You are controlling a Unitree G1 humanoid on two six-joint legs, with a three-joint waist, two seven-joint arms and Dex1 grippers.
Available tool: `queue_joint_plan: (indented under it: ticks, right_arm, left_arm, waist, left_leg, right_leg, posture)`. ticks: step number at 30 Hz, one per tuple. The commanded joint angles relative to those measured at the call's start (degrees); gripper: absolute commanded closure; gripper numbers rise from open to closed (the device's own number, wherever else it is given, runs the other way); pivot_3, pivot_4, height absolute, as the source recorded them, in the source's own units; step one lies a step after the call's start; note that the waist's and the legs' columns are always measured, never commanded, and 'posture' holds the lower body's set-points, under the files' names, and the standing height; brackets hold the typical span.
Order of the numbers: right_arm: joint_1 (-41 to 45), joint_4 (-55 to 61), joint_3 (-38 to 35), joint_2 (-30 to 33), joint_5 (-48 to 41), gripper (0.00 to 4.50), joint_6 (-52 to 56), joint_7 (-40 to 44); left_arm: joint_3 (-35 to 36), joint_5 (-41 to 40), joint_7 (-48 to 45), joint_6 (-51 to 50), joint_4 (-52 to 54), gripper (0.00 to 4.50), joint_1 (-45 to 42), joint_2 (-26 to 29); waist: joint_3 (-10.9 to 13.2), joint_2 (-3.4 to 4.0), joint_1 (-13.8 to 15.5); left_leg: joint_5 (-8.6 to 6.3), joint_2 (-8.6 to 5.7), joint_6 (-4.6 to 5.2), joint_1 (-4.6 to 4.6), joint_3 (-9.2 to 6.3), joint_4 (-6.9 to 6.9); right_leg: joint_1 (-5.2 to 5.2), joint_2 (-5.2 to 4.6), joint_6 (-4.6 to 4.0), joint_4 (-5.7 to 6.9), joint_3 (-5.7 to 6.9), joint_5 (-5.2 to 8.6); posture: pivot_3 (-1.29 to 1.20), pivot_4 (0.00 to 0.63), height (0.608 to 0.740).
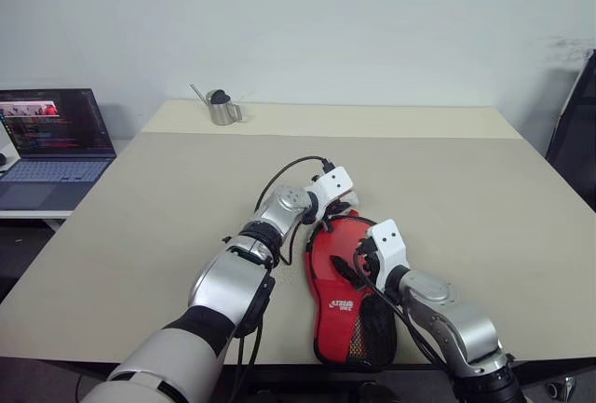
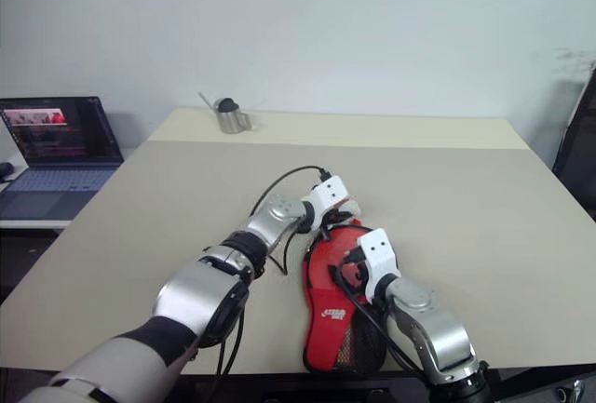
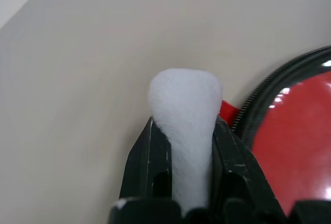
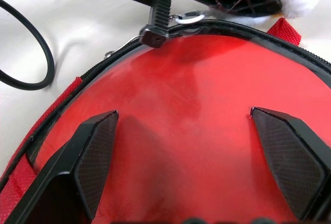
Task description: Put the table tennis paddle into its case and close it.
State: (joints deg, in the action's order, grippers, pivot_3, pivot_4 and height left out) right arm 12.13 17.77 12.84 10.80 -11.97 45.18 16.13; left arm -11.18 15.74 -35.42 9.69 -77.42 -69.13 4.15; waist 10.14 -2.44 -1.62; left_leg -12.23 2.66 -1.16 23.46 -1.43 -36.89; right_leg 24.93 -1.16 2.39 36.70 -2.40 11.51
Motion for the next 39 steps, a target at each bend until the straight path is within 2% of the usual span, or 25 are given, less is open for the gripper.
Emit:
queue_joint_plan:
  ticks: [1, 13, 21, 30, 39]
  right_arm:
    - [-3.77, -3.75, 1.20, -0.13, -0.01, 0.00, 3.53, -0.03]
    - [-6.17, -0.55, 1.30, -1.28, -0.33, 0.00, 5.68, -1.89]
    - [-9.09, 2.26, 2.50, -2.30, -0.24, 0.00, 6.86, -3.64]
    - [-10.20, 3.03, 2.53, -2.73, -0.15, 0.00, 7.05, -4.33]
    - [-9.74, 2.30, 2.03, -2.80, -0.12, 0.00, 6.69, -4.34]
  left_arm:
    - [0.50, 0.62, 4.85, 1.78, 0.18, 4.03, -3.21, -2.33]
    - [-0.24, 4.56, 14.61, 3.90, -0.98, 4.03, -5.74, -7.61]
    - [-2.13, 7.92, 16.72, 6.67, -1.22, 4.03, -7.77, -13.56]
    - [-4.88, 10.06, 14.43, 10.42, -1.17, 4.03, -8.05, -19.02]
    - [-7.47, 10.10, 5.18, 14.25, -1.02, 4.03, -2.23, -21.48]
  waist:
    - [0.00, 0.00, 0.01]
    - [-0.01, 0.00, 0.06]
    - [-0.02, 0.00, 0.26]
    - [-0.05, 0.06, 0.16]
    - [-0.08, 0.09, 0.18]
  left_leg:
    - [0.00, 0.00, 0.00, 0.00, 0.01, 0.02]
    - [-0.03, 0.00, -0.04, 0.12, 0.00, 0.16]
    - [-0.14, -0.01, -0.23, 0.37, 0.00, 0.19]
    - [-0.15, -0.02, -0.25, 0.35, 0.00, 0.18]
    - [-0.16, -0.02, -0.26, 0.35, -0.01, 0.19]
  right_leg:
    - [-0.01, 0.00, 0.00, -0.03, 0.00, 0.00]
    - [-0.04, 0.00, 0.05, -0.43, 0.03, -0.02]
    - [-0.03, -0.02, 0.21, -0.76, 0.03, -0.03]
    - [-0.02, -0.04, 0.21, -0.76, 0.03, -0.01]
    - [-0.02, -0.03, 0.20, -0.76, 0.03, -0.01]
  posture:
    - [0.00, 0.150, 0.740]
    - [0.00, 0.150, 0.740]
    - [0.00, 0.150, 0.740]
    - [0.00, 0.150, 0.740]
    - [0.00, 0.150, 0.740]
